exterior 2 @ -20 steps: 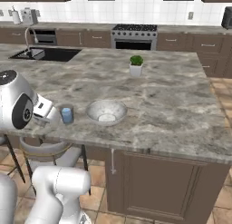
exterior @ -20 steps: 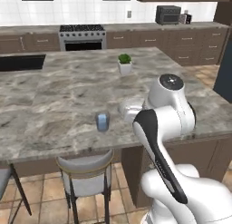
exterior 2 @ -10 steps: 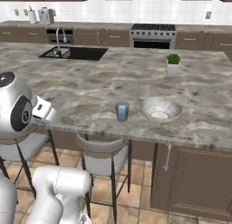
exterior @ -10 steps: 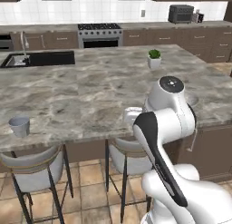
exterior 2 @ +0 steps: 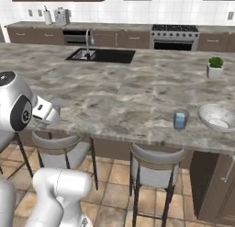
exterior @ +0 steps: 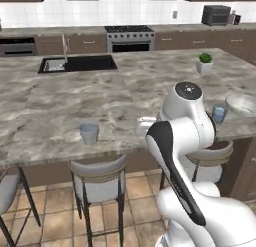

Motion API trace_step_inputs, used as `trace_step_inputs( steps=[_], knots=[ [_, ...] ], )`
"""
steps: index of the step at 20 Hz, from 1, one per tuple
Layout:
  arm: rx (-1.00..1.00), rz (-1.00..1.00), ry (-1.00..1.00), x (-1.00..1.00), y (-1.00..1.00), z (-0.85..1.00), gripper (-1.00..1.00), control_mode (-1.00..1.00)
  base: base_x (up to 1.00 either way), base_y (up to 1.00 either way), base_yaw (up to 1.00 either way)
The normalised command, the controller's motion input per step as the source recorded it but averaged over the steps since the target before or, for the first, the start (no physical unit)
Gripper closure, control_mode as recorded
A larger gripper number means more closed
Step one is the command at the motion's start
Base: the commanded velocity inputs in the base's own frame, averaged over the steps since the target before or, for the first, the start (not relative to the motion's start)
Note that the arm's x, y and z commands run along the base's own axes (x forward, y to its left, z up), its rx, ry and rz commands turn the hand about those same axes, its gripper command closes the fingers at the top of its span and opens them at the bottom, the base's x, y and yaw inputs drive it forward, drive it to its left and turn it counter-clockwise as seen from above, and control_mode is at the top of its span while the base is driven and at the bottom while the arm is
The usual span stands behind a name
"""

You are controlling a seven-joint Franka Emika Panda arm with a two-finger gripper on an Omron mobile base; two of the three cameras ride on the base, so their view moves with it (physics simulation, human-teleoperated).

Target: There are four ice cubes in the ice bowl. Place two ice cubes in each glass of water.

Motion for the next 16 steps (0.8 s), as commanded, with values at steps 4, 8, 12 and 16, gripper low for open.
trace_step_inputs(
  steps=[4, 8, 12, 16],
  knots=[
    [0.00, 0.00, 0.00, 0.00, 0.00, 0.00, 1.00, 1.00, 0.46, 1.00, 0.00],
    [0.00, 0.00, 0.00, 0.00, 0.00, 0.00, 1.00, 1.00, 0.39, 1.00, 0.00],
    [0.00, 0.00, 0.00, 0.00, 0.00, 0.00, 1.00, 1.00, 0.42, 1.00, 0.00],
    [0.00, 0.00, 0.00, 0.00, 0.00, 0.00, 1.00, 1.00, 0.36, 0.82, 0.00]
  ],
)
